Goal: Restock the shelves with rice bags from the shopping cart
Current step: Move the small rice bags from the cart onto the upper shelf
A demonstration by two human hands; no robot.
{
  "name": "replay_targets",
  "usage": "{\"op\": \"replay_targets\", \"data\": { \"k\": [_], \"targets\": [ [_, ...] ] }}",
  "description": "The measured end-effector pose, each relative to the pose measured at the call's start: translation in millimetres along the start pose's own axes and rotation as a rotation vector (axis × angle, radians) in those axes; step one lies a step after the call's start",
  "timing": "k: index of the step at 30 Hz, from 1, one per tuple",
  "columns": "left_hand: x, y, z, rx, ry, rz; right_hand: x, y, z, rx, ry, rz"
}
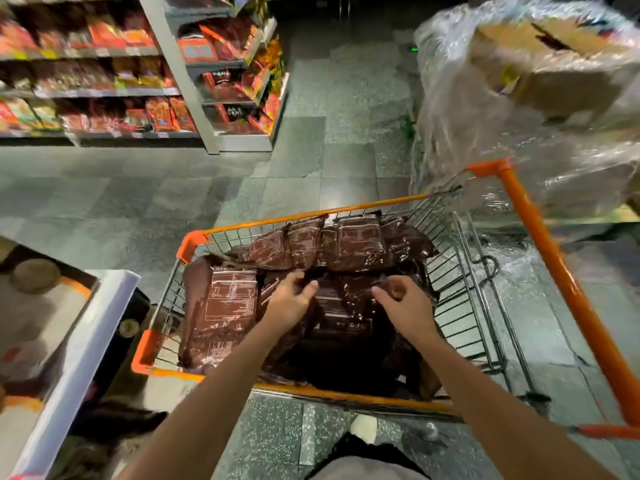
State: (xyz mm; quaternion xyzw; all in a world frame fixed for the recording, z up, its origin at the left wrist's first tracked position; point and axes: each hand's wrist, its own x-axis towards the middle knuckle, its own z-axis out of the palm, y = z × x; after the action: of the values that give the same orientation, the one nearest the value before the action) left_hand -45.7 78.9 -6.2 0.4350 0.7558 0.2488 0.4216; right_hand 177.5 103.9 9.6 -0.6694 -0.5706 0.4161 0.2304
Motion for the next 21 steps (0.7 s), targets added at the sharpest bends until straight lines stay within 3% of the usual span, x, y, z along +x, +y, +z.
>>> {"op": "replay_targets", "data": {
  "k": [3, 7, 12, 18, 21],
  "targets": [
    [22, -1, 11, 0.126, -0.155, 0.052, 36, -12, -5, -0.167, 0.074, -0.173],
    [31, -12, 18, 0.278, -0.178, 0.073, 84, -30, -9, -0.253, 0.051, -0.272],
    [28, -22, 24, 0.438, -0.106, 0.227, 136, -47, 0, -0.203, -0.269, 0.033],
    [48, -4, 14, 0.458, -0.125, 0.141, 174, -34, 22, 0.172, -0.247, 0.314],
    [57, -1, 12, 0.402, -0.134, 0.078, 164, -30, 27, 0.198, -0.275, 0.392]
  ]
}}
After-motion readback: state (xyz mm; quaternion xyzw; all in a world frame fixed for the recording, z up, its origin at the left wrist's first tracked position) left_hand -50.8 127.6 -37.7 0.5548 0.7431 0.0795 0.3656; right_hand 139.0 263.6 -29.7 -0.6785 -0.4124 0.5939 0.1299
